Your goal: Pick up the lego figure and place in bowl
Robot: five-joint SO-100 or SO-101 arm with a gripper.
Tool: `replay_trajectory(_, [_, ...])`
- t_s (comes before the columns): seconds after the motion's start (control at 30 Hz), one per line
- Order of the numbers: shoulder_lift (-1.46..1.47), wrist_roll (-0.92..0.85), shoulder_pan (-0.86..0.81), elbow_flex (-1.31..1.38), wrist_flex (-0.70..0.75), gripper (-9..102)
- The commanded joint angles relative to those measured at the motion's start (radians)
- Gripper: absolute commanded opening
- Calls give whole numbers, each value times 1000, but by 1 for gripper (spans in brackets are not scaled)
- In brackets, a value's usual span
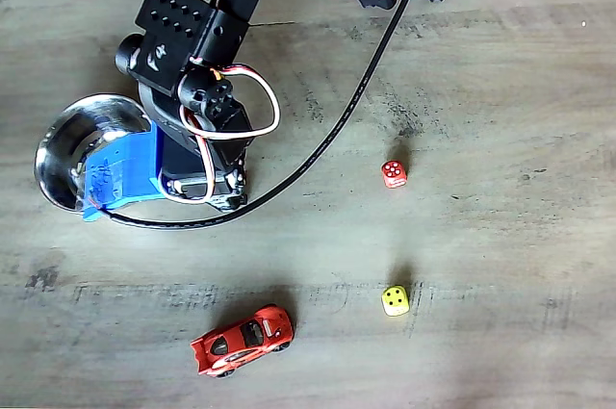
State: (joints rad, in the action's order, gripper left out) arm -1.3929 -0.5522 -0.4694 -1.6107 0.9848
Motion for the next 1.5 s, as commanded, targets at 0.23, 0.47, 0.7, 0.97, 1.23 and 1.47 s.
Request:
replay_trajectory(0.23, [-227,-9,-60,28,-14,0])
replay_trajectory(0.47, [-310,-12,-170,44,-15,1])
replay_trajectory(0.7, [-299,-12,-275,150,-15,1])
replay_trajectory(0.97, [-210,-114,-356,155,-17,0])
replay_trajectory(1.23, [-117,-238,-357,156,-21,1])
replay_trajectory(1.47, [-117,-239,-356,156,-117,1])
